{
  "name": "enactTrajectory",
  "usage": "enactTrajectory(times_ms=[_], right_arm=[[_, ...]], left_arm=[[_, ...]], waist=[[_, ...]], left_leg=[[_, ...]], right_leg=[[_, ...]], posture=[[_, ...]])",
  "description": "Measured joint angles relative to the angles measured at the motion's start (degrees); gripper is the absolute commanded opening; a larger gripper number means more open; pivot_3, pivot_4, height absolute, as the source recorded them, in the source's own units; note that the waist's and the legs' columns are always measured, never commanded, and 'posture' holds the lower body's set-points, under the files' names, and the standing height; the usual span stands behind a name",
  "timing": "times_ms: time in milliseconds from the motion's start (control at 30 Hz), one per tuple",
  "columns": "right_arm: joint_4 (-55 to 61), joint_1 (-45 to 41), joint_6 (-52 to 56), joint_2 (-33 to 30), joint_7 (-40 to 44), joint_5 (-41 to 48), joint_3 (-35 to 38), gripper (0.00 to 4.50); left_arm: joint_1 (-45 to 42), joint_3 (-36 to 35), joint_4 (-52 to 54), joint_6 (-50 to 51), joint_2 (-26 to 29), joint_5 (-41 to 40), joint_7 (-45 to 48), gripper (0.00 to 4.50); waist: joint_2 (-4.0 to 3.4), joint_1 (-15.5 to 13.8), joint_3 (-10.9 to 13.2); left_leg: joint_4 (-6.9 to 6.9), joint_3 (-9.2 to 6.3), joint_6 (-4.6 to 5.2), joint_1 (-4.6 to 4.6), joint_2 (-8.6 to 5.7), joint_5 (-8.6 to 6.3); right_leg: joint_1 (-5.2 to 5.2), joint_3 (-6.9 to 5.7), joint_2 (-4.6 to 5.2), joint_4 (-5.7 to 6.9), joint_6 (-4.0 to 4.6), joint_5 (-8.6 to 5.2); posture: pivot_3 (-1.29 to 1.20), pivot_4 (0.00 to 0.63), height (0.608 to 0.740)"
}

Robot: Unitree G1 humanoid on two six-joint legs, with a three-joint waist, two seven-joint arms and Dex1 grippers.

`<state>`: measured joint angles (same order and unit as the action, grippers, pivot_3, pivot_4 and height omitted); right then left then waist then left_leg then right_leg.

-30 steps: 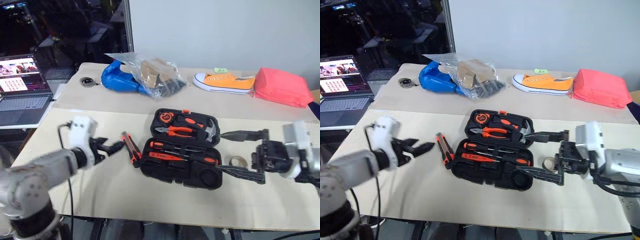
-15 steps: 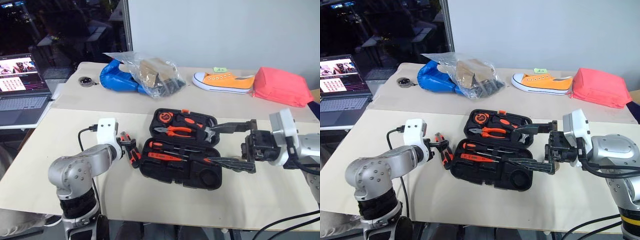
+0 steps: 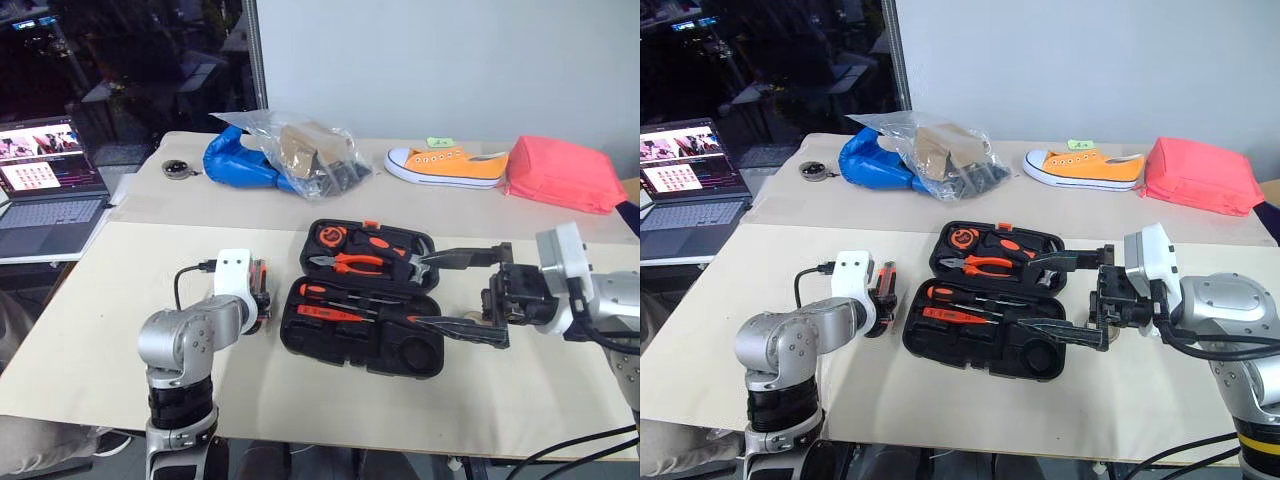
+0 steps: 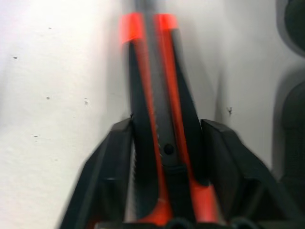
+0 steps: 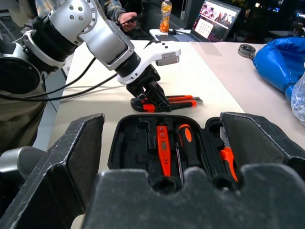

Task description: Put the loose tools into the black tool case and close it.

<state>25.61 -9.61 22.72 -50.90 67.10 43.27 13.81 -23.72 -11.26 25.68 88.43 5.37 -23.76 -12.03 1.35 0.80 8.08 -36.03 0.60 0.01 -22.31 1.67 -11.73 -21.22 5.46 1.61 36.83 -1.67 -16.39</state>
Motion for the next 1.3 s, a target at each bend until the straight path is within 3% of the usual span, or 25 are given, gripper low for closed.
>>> enactTrajectory(times_ms=[67,167,267,333,400,433,600,800,1033,1300], right_arm=[[-0.08,0.07,-0.13,0.21,0.13,-0.27,0.00,4.50],[-0.35,-0.01,-0.17,0.88,0.12,-0.38,-0.10,4.50],[-0.64,0.75,-0.65,0.98,0.30,-0.49,0.43,4.50],[-1.13,1.45,-0.76,1.00,0.40,-0.55,0.43,4.50],[-1.37,3.09,-0.79,0.82,0.64,-0.54,1.38,4.50],[-1.36,3.96,-0.79,0.55,0.89,-0.53,1.95,4.50],[0.08,13.87,-0.85,-0.61,2.95,-0.40,9.46,4.50],[1.39,22.17,-1.08,-1.75,5.53,-0.80,17.97,4.50],[1.34,27.41,-1.32,-1.86,7.16,-2.74,22.93,4.50],[2.65,30.53,-1.48,-0.12,5.60,-3.76,25.14,4.50]], left_arm=[[1.45,-1.35,1.26,-0.97,0.41,-0.02,1.78,1.62],[5.61,-2.33,4.19,-5.12,6.72,-1.26,8.32,1.62],[8.27,-8.74,5.22,-14.42,21.94,-8.05,26.96,1.62],[7.36,-9.16,6.30,-19.02,29.15,-11.09,37.20,1.62],[5.17,-2.64,7.20,-27.34,41.39,-13.23,54.77,1.62],[4.11,-0.48,7.23,-29.57,43.51,-13.76,59.59,1.62],[-5.19,18.97,0.19,-42.92,44.90,-9.11,78.52,1.62],[-15.10,34.76,-14.11,-56.27,39.22,3.80,87.03,1.62],[-19.59,42.99,-24.75,-68.19,34.19,14.38,92.50,1.62],[-20.85,45.91,-25.27,-66.33,30.08,19.20,92.89,1.62]], waist=[[-0.05,0.20,-0.03],[0.04,0.92,0.03],[0.26,1.40,0.15],[0.18,0.99,0.14],[0.11,0.12,0.10],[-0.06,-0.19,0.01],[-0.18,-0.86,0.01],[-0.19,-0.11,0.01],[-0.21,0.21,0.00],[-0.33,0.25,-0.07]], left_leg=[[0.03,0.01,0.00,-0.01,0.03,0.00],[0.14,0.02,0.00,-0.05,0.12,0.00],[0.21,-0.06,-0.21,-0.46,0.27,0.12],[0.19,0.00,-0.26,-0.70,0.16,0.16],[0.20,0.22,-0.26,-0.73,0.08,0.15],[0.21,0.38,-0.25,-0.76,0.07,0.15],[0.14,0.55,-0.10,-0.93,0.05,0.07],[0.02,0.44,-0.01,-0.93,0.15,0.04],[-0.10,0.42,-0.01,-0.94,0.15,0.04],[-0.20,0.40,0.00,-0.94,0.19,0.04]], right_leg=[[-0.03,0.02,-0.03,-0.02,0.02,0.01],[-0.18,0.06,-0.14,0.03,0.08,-0.01],[-0.74,-0.08,-0.24,0.15,0.33,0.06],[-0.97,-0.11,-0.14,0.19,0.32,0.06],[-0.93,-0.13,-0.03,0.02,0.27,0.03],[-0.90,-0.14,0.03,-0.08,0.25,0.02],[-0.97,-0.08,-0.04,-0.08,0.13,-0.06],[-0.96,0.02,-0.33,0.06,0.18,-0.06],[-0.96,0.08,-0.36,0.20,0.13,-0.09],[-0.93,0.09,-0.40,0.28,-0.15,-0.24]], posture=[[0.00,0.150,0.740],[0.00,0.150,0.740],[0.00,0.150,0.740],[0.00,0.150,0.740],[0.00,0.150,0.740],[0.00,0.150,0.740],[0.00,0.150,0.740],[0.00,0.150,0.740],[0.00,0.150,0.740],[0.00,0.150,0.740]])
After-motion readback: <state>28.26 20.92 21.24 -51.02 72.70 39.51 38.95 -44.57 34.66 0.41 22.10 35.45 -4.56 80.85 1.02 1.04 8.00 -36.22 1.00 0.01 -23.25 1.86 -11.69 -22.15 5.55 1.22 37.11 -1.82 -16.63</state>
